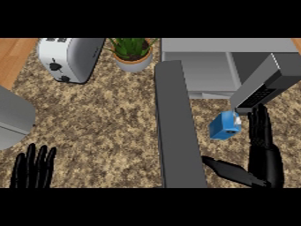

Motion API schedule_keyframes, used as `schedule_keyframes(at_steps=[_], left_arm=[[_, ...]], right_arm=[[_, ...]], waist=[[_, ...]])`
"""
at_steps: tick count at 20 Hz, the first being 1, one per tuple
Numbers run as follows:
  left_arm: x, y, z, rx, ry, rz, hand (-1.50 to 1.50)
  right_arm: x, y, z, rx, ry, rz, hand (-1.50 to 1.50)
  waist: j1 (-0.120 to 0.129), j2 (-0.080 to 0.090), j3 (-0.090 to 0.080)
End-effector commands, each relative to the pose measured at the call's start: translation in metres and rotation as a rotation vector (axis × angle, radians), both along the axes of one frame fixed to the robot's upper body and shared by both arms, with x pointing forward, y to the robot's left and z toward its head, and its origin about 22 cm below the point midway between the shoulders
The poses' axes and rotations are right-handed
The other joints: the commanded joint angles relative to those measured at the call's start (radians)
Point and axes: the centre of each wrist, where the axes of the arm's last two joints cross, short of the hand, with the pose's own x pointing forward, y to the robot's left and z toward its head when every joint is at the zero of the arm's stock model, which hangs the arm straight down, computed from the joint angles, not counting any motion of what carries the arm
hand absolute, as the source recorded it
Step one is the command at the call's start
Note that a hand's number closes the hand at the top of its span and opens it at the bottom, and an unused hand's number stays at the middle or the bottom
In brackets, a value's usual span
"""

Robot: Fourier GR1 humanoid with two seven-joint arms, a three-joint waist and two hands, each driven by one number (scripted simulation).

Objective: Pick up the milk, place it into the microwave and close the microwave

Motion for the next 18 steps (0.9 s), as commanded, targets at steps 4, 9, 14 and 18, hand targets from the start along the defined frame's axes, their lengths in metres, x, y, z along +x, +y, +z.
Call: schedule_keyframes(at_steps=[4, 9, 14, 18], left_arm=[[-0.006, 0.005, 0.005, 0.008, 0.015, -0.005, -1.5], [-0.022, -0.022, 0.002, -0.002, 0.006, 0.007, -1.5], [-0.018, -0.011, -0.002, 0.002, 0.009, 0.008, -1.5], [-0.04, 0.0, -0.008, 0.018, 0.006, 0.007, -1.5]], right_arm=[[0.012, -0.004, -0.058, -0.017, 0.038, -0.107, -1.5], [0.011, -0.034, -0.076, -0.032, 0.049, -0.123, -1.5], [0.01, -0.068, -0.107, -0.028, 0.066, -0.138, -1.5], [0.008, -0.045, -0.132, -0.036, 0.038, -0.122, -1.5]], waist=[[0.003, 0.002, 0.001], [0.001, 0.0, 0.0], [0.001, 0.001, 0.001], [0.004, 0.0, 0.0]])
